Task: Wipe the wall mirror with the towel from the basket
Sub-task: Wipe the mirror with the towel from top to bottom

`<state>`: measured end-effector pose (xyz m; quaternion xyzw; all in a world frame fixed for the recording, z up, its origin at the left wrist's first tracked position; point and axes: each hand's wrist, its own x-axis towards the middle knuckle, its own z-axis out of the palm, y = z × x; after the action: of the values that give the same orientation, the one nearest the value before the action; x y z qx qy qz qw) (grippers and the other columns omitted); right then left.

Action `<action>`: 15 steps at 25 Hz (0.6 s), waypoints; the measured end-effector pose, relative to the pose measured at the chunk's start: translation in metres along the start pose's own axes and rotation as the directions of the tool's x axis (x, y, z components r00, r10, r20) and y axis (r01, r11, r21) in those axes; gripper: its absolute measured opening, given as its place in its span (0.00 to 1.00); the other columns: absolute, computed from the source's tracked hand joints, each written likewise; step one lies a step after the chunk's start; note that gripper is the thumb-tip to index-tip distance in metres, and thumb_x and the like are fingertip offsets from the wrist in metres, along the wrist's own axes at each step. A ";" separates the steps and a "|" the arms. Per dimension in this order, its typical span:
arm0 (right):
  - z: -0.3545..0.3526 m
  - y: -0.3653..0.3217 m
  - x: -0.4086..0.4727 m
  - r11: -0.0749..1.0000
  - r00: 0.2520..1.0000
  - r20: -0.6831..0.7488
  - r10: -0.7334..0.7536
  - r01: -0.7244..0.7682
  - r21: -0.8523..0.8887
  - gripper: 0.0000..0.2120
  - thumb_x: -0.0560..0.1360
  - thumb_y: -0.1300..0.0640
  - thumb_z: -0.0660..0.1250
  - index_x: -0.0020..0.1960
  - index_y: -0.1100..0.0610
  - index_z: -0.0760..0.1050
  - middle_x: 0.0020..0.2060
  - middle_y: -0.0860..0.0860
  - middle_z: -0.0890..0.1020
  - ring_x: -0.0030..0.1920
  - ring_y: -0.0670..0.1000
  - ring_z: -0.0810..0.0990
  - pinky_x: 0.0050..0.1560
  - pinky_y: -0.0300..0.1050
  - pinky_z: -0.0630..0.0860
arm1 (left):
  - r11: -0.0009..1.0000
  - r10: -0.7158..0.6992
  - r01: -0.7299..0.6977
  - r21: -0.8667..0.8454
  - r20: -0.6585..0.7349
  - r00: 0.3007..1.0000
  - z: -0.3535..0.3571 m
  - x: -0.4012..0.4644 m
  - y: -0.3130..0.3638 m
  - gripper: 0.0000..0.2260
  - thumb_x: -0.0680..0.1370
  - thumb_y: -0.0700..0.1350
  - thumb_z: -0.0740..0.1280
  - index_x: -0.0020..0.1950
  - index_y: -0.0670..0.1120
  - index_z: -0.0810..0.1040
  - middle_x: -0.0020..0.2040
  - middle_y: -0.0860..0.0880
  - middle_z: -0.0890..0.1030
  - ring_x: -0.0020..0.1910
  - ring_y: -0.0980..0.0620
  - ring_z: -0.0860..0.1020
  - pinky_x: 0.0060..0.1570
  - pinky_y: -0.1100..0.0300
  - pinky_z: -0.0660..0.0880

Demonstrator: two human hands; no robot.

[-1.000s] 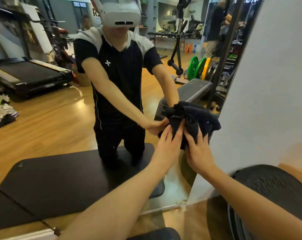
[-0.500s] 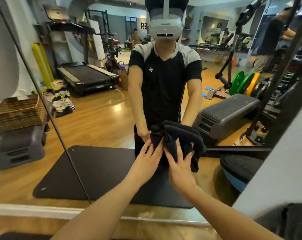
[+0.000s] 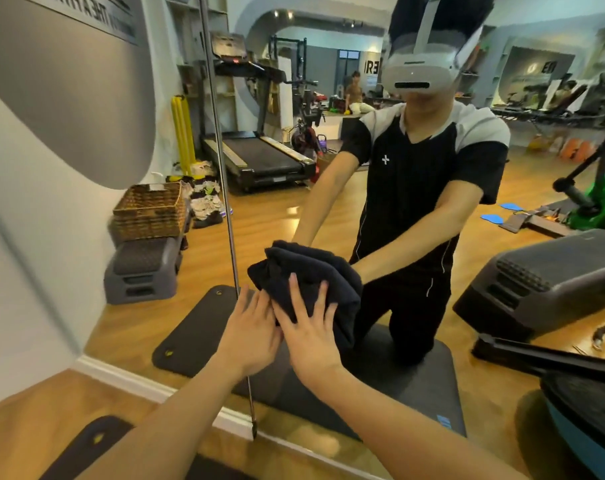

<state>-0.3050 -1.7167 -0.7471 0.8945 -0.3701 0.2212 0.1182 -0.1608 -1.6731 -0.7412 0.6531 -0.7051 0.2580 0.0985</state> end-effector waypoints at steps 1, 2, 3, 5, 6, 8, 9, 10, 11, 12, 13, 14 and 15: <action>-0.010 -0.002 0.016 0.999 0.999 -0.018 -0.047 0.047 -0.016 0.45 0.78 0.61 0.66 0.85 0.45 0.44 0.83 0.55 0.35 0.78 0.74 0.31 0.73 0.76 0.40 | 0.998 -0.057 0.057 -0.030 0.004 0.998 -0.009 0.005 -0.008 0.32 0.81 0.54 0.52 0.83 0.42 0.57 0.79 0.37 0.65 0.81 0.38 0.57 0.80 0.38 0.46; -0.021 -0.003 0.034 0.993 0.992 -0.063 -0.106 0.103 -0.057 0.41 0.79 0.60 0.63 0.85 0.46 0.46 0.84 0.56 0.39 0.79 0.73 0.36 0.75 0.74 0.41 | 0.992 -0.114 0.113 -0.063 -0.006 0.993 -0.019 0.012 -0.018 0.33 0.81 0.55 0.51 0.84 0.43 0.54 0.80 0.37 0.62 0.82 0.38 0.55 0.80 0.38 0.44; -0.036 -0.001 0.055 0.981 0.978 -0.117 -0.171 0.159 -0.107 0.37 0.80 0.58 0.59 0.85 0.47 0.49 0.84 0.57 0.44 0.80 0.73 0.41 0.76 0.71 0.42 | 0.984 -0.158 0.155 -0.086 -0.032 0.987 -0.032 0.023 -0.028 0.33 0.80 0.55 0.51 0.84 0.43 0.52 0.81 0.36 0.60 0.82 0.37 0.52 0.80 0.38 0.43; -0.077 0.006 0.101 0.952 0.935 -0.208 -0.286 0.253 -0.171 0.31 0.81 0.56 0.53 0.84 0.47 0.54 0.84 0.58 0.52 0.81 0.71 0.47 0.80 0.66 0.44 | 0.978 -0.197 0.186 -0.096 -0.120 0.973 -0.064 0.057 -0.049 0.34 0.81 0.54 0.50 0.84 0.41 0.50 0.81 0.34 0.56 0.81 0.34 0.49 0.79 0.34 0.44; -0.103 0.011 0.124 0.939 0.909 -0.259 -0.325 0.278 -0.202 0.30 0.82 0.55 0.52 0.84 0.48 0.56 0.83 0.58 0.55 0.81 0.70 0.50 0.80 0.65 0.45 | 0.974 -0.213 0.196 -0.116 -0.166 0.963 -0.084 0.078 -0.060 0.34 0.81 0.53 0.52 0.83 0.39 0.50 0.81 0.33 0.55 0.81 0.32 0.49 0.78 0.32 0.45; -0.161 0.022 0.169 0.928 0.861 -0.373 -0.347 0.258 -0.269 0.29 0.83 0.53 0.53 0.84 0.47 0.56 0.83 0.57 0.58 0.81 0.69 0.53 0.81 0.63 0.47 | 0.949 -0.255 0.185 -0.254 -0.280 0.925 -0.134 0.122 -0.084 0.37 0.81 0.51 0.59 0.83 0.37 0.47 0.81 0.31 0.50 0.80 0.31 0.48 0.78 0.33 0.49; -0.188 0.027 0.187 0.931 0.848 -0.411 -0.333 0.228 -0.285 0.29 0.83 0.51 0.54 0.84 0.47 0.55 0.83 0.57 0.57 0.82 0.68 0.52 0.81 0.62 0.47 | 0.932 -0.270 0.157 -0.328 -0.338 0.901 -0.158 0.141 -0.095 0.39 0.80 0.50 0.62 0.83 0.37 0.45 0.81 0.31 0.47 0.81 0.31 0.47 0.79 0.35 0.50; -0.210 0.030 0.200 0.937 0.841 -0.439 -0.315 0.201 -0.287 0.30 0.83 0.50 0.54 0.84 0.46 0.53 0.83 0.57 0.56 0.82 0.66 0.51 0.81 0.62 0.47 | 0.922 -0.268 0.117 -0.368 -0.392 0.880 -0.177 0.156 -0.105 0.40 0.80 0.49 0.63 0.83 0.37 0.44 0.81 0.31 0.44 0.81 0.32 0.45 0.80 0.37 0.51; -0.224 0.032 0.208 0.944 0.839 -0.459 -0.292 0.176 -0.279 0.30 0.83 0.50 0.53 0.84 0.46 0.52 0.83 0.56 0.56 0.83 0.65 0.51 0.81 0.62 0.47 | 0.919 -0.259 0.081 -0.385 -0.436 0.862 -0.191 0.167 -0.111 0.40 0.80 0.47 0.64 0.83 0.37 0.43 0.81 0.31 0.43 0.81 0.33 0.46 0.81 0.41 0.50; -0.228 0.031 0.212 0.950 0.835 -0.480 -0.268 0.148 -0.274 0.30 0.83 0.50 0.52 0.84 0.46 0.51 0.83 0.56 0.56 0.83 0.64 0.51 0.82 0.62 0.48 | 0.919 -0.238 0.041 -0.392 -0.469 0.850 -0.195 0.174 -0.116 0.39 0.80 0.46 0.64 0.83 0.36 0.44 0.81 0.31 0.43 0.81 0.34 0.47 0.82 0.45 0.52; -0.225 0.029 0.212 0.954 0.828 -0.500 -0.252 0.125 -0.273 0.30 0.83 0.49 0.52 0.84 0.46 0.52 0.83 0.55 0.56 0.83 0.64 0.51 0.82 0.62 0.49 | 0.918 -0.215 0.001 -0.397 -0.493 0.843 -0.192 0.176 -0.119 0.38 0.80 0.45 0.63 0.83 0.36 0.45 0.81 0.31 0.43 0.81 0.36 0.49 0.81 0.48 0.56; -0.216 0.025 0.208 0.956 0.823 -0.514 -0.243 0.114 -0.269 0.30 0.82 0.50 0.53 0.84 0.46 0.54 0.83 0.55 0.57 0.83 0.64 0.53 0.81 0.62 0.50 | 0.909 -0.213 -0.020 -0.416 -0.506 0.836 -0.182 0.173 -0.119 0.37 0.81 0.45 0.63 0.83 0.36 0.46 0.81 0.31 0.43 0.81 0.36 0.52 0.79 0.51 0.62; -0.201 0.019 0.202 0.959 0.820 -0.520 -0.239 0.115 -0.259 0.30 0.82 0.50 0.54 0.84 0.47 0.55 0.83 0.55 0.59 0.82 0.64 0.54 0.81 0.62 0.52 | 0.896 -0.233 -0.020 -0.443 -0.510 0.828 -0.166 0.166 -0.117 0.36 0.82 0.45 0.62 0.83 0.37 0.46 0.82 0.33 0.43 0.81 0.36 0.55 0.75 0.52 0.67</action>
<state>-0.2537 -1.7775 -0.4734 0.8063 -0.2576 0.4136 0.3353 -0.1011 -1.7369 -0.4938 0.5521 -0.6471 0.2667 0.4531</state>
